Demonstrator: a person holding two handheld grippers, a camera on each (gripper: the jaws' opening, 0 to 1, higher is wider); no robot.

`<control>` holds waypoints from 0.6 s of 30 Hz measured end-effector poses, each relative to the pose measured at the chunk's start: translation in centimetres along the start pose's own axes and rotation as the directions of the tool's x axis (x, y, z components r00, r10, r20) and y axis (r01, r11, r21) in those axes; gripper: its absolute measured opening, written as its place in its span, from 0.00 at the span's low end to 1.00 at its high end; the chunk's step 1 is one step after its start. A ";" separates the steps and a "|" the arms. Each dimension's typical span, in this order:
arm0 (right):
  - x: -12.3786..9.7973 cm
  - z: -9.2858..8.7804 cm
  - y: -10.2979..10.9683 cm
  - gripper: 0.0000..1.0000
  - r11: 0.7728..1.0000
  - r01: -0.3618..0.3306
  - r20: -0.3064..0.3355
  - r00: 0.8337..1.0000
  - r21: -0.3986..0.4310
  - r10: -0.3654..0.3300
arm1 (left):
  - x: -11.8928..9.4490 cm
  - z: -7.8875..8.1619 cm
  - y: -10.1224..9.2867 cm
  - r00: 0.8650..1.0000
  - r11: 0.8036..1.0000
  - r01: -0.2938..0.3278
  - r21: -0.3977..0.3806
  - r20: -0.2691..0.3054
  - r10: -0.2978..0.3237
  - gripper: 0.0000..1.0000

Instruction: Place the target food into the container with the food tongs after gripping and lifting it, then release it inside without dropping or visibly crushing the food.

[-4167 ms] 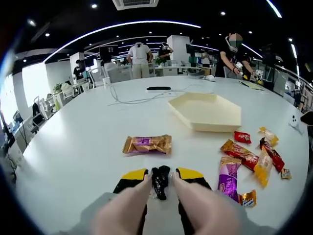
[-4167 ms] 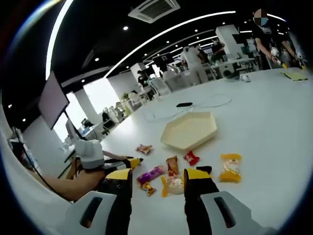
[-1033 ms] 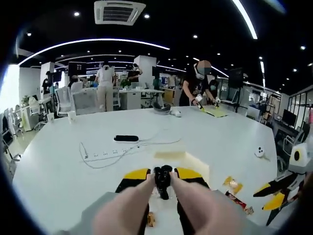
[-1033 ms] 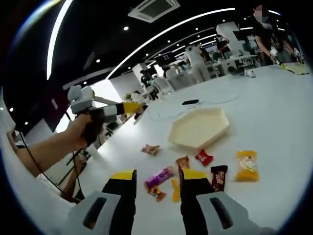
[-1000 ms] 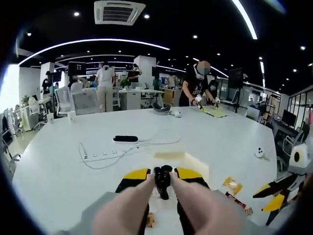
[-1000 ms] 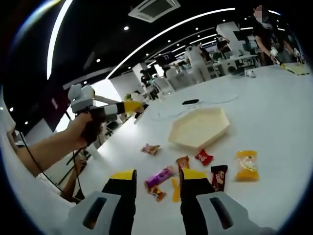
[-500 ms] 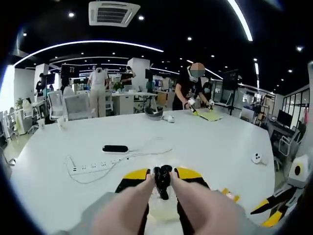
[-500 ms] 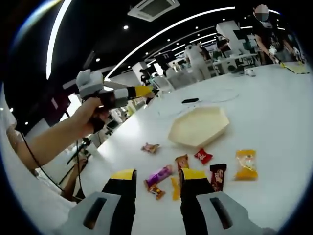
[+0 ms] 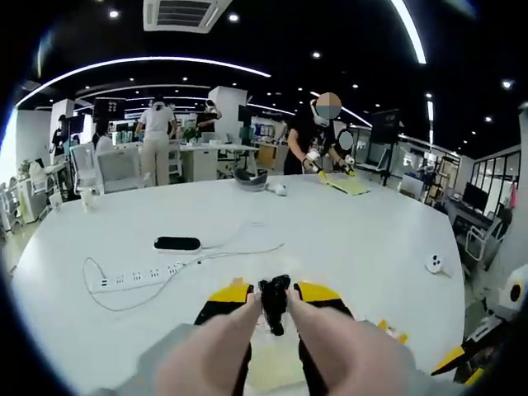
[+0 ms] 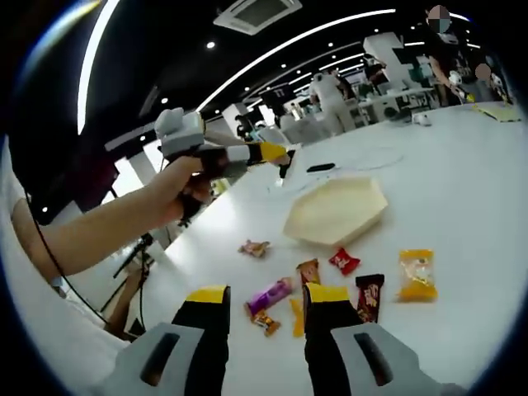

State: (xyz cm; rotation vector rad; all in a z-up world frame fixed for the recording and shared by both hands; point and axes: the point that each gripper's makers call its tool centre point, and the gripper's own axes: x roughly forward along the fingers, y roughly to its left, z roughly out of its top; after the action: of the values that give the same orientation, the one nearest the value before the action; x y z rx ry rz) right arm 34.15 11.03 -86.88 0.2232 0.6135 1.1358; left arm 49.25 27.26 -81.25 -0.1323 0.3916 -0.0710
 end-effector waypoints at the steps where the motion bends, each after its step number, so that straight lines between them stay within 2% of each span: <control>1: 0.0 0.1 0.0 0.35 1.000 -0.001 0.002 1.000 0.001 0.001 | 0.1 0.0 0.0 1.000 1.000 0.001 0.000 -0.001 -0.001 0.17; 12: -0.4 0.4 -0.4 0.35 1.000 0.005 0.015 1.000 0.018 -0.006 | 1.5 0.3 1.1 1.000 1.000 -0.028 0.001 -0.014 0.028 0.18; 18: -0.6 0.5 -0.6 0.35 1.000 0.012 0.023 1.000 0.020 -0.012 | 1.9 1.0 1.6 0.999 0.999 -0.036 0.006 -0.017 0.036 0.17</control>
State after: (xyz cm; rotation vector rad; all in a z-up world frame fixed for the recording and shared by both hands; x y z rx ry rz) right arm 34.72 10.32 -86.48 0.2492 0.6058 1.1144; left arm 51.44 28.82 -81.24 -0.1190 0.4102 -0.0378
